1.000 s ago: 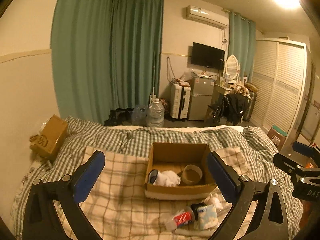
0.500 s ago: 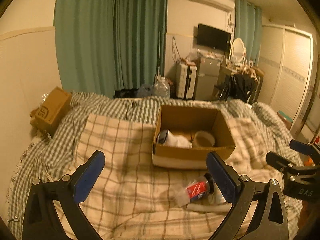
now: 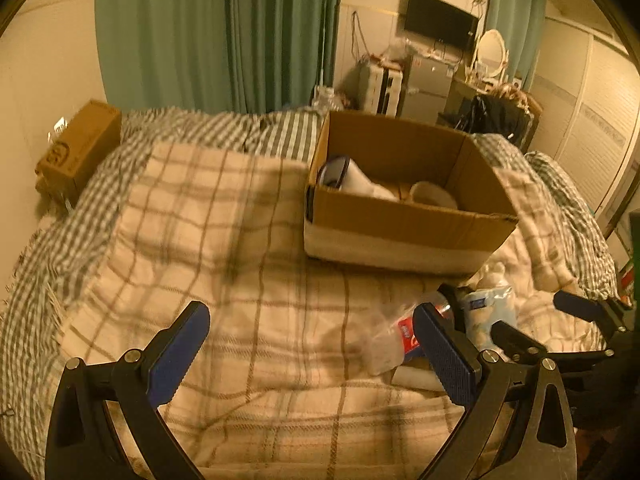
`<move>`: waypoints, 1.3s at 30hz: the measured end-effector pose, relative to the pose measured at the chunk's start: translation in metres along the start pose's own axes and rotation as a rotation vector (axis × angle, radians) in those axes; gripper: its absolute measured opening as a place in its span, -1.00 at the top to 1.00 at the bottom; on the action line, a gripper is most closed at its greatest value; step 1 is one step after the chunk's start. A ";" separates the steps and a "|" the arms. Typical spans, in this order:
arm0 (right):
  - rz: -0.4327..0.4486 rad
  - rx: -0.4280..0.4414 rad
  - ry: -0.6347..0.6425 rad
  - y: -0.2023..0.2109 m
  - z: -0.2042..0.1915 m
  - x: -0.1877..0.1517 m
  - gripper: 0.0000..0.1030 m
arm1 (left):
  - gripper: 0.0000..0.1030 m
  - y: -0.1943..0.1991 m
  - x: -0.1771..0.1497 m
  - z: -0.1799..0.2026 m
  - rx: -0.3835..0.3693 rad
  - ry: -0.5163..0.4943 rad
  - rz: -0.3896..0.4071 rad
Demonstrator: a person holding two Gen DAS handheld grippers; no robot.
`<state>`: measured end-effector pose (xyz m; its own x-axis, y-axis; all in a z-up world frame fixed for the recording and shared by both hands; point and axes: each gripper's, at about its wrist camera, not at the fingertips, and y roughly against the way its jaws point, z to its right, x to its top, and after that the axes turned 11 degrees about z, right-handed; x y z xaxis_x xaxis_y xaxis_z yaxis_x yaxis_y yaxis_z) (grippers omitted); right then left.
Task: Organize objects
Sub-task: 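Grasp the blue tissue pack with the right gripper, then grasp the clear floss-pick jar with the left gripper while the right holds the tissue pack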
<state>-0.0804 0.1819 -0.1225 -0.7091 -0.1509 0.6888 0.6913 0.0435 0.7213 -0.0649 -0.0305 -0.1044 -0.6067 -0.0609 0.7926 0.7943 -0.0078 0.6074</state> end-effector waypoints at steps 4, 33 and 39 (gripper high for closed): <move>-0.049 0.013 0.002 -0.021 -0.005 -0.005 -0.79 | -1.00 -0.010 -0.005 0.000 0.002 0.007 -0.034; -0.010 0.027 -0.097 -0.015 0.059 0.002 0.02 | -1.00 -0.080 -0.020 0.074 -0.096 -0.005 -0.269; -0.012 0.046 -0.109 -0.024 0.060 -0.001 0.02 | -1.00 -0.097 -0.025 0.089 -0.077 -0.030 -0.281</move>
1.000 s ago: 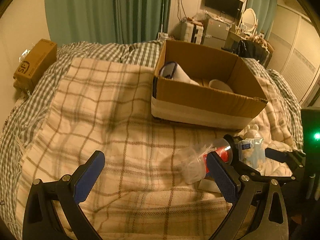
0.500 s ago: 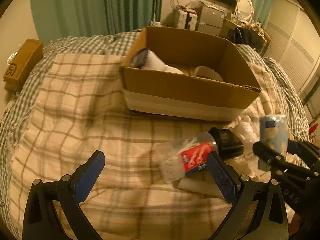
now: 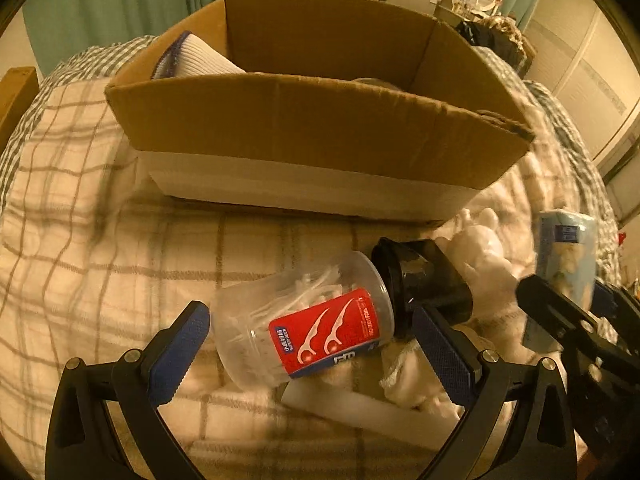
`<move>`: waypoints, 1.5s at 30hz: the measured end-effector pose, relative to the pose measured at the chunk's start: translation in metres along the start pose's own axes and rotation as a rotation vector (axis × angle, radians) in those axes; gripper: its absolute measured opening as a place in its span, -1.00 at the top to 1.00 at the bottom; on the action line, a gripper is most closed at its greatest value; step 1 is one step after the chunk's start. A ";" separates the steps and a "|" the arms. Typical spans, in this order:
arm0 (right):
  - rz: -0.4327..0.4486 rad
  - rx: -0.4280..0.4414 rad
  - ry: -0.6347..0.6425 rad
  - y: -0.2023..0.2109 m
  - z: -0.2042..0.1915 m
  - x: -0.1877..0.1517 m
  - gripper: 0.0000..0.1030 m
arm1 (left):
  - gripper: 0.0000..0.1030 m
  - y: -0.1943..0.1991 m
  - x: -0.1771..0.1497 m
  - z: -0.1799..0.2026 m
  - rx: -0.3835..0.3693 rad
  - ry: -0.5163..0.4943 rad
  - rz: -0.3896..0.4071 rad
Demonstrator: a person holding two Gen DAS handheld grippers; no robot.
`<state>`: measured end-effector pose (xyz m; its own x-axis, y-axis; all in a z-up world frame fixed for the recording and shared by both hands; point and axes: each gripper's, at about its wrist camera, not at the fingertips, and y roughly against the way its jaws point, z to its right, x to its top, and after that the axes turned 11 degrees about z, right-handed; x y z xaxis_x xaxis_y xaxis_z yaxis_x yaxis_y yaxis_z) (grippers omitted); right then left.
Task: Organize objects
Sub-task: 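Grasp the clear floss-pick jar with the left gripper while the right holds the tissue pack, then lower the jar and tissue pack into the box and open both grippers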
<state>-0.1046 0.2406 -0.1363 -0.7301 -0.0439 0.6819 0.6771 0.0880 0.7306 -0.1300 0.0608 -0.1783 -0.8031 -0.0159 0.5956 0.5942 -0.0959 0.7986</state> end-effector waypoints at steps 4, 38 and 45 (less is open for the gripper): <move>-0.004 0.006 -0.008 -0.003 0.002 -0.003 0.02 | -1.00 -0.010 -0.002 -0.005 -0.004 0.025 -0.026; 0.259 0.044 0.114 0.139 -0.059 0.065 0.02 | -0.93 0.175 0.069 -0.044 -0.085 -0.012 0.365; 0.326 0.097 0.127 0.139 -0.072 0.122 0.03 | -0.93 0.168 0.123 -0.048 -0.060 -0.065 0.419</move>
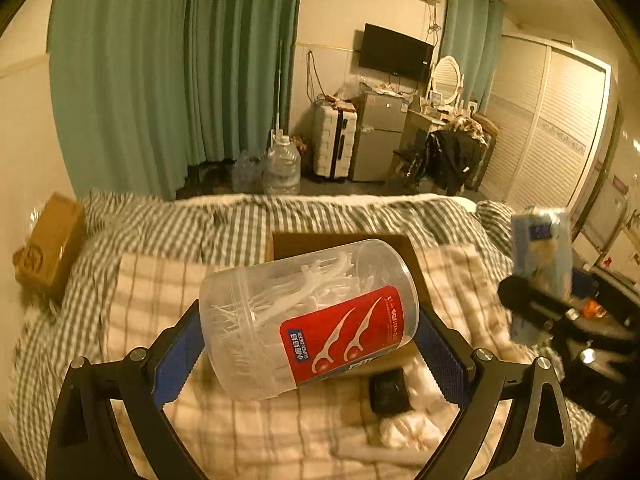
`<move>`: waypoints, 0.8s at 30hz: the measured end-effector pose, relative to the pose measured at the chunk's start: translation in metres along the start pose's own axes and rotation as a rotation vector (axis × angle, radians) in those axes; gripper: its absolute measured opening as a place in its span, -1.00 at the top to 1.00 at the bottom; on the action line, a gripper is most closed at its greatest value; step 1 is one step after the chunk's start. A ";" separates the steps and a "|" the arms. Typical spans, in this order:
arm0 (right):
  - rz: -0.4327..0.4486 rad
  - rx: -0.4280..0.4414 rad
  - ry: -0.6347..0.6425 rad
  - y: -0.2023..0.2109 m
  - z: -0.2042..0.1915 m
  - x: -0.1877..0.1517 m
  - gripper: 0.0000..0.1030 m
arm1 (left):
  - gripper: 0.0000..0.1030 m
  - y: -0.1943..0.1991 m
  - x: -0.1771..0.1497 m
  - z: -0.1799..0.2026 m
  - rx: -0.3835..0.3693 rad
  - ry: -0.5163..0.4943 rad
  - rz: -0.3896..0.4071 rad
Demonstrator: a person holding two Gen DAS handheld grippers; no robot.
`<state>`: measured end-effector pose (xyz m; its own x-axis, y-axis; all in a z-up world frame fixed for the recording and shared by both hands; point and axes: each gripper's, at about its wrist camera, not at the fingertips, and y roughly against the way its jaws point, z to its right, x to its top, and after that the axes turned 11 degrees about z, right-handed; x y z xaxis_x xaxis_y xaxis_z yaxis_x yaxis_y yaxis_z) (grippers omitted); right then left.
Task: Organize objects
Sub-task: 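Lower the jar and tissue pack into the box and open both grippers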
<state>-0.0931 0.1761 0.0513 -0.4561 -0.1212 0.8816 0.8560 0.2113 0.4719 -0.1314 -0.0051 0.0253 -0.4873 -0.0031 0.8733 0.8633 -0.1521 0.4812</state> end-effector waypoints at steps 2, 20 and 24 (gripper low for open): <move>0.011 0.006 0.001 -0.012 0.002 0.015 0.03 | -0.93 -0.015 0.008 -0.002 0.004 -0.008 0.003; -0.088 0.019 -0.108 -0.151 0.052 0.005 -0.38 | -0.98 -0.137 -0.015 0.002 -0.025 -0.024 -0.075; -0.048 -0.004 -0.125 -0.134 0.061 0.012 -0.66 | -1.00 -0.122 -0.008 0.003 0.000 -0.031 -0.053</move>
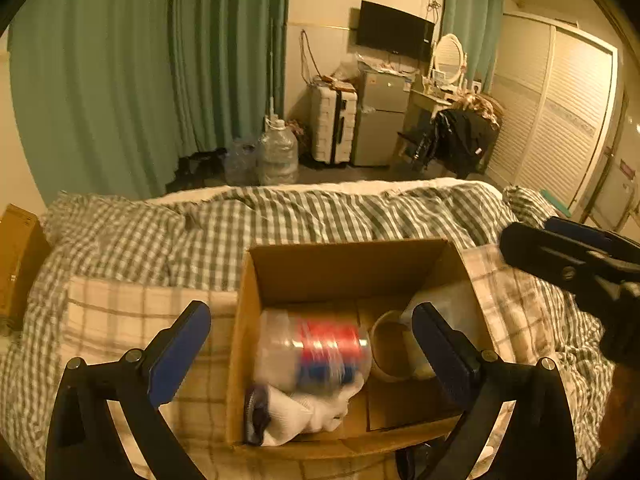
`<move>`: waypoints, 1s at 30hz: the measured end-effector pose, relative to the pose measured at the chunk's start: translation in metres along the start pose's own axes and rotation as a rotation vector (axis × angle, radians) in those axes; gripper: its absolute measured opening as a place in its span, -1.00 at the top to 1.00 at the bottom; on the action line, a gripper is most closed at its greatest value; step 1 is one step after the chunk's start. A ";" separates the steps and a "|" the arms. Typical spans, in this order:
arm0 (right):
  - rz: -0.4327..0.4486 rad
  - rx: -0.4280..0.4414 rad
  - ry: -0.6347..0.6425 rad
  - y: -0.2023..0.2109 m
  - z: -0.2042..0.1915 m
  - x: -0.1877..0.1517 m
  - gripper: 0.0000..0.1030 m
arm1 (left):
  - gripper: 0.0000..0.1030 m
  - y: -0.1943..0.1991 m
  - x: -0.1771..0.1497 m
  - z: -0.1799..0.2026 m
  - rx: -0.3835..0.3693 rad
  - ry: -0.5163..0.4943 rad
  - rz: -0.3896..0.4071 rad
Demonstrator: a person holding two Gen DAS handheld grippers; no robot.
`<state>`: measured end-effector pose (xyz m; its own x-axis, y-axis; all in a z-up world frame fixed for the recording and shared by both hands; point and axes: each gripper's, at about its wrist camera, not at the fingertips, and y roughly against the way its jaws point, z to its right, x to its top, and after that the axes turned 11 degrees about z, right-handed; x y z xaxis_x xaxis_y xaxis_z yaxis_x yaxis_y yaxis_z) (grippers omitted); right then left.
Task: Organize objects
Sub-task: 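Lower the jar and tissue pack into the box and open both grippers, then grasp the white tube with the right gripper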
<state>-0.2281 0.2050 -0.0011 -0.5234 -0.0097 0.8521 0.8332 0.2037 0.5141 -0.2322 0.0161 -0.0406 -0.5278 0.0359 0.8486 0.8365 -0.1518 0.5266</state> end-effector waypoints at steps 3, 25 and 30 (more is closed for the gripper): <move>0.024 -0.020 -0.002 0.024 0.001 0.008 -0.66 | -1.00 0.028 0.010 0.000 0.003 0.011 0.022; -0.027 -0.121 0.095 0.182 -0.019 -0.080 -0.66 | -1.00 0.190 -0.055 -0.005 0.068 0.044 0.086; -0.125 -0.127 0.071 0.150 -0.013 -0.124 -0.66 | -1.00 0.167 -0.095 -0.008 0.089 0.054 0.005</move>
<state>-0.0361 0.2238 -0.0282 -0.6139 -0.0970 0.7834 0.7808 0.0714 0.6207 -0.0433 -0.0210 -0.0332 -0.5291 -0.0186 0.8483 0.8474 -0.0632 0.5271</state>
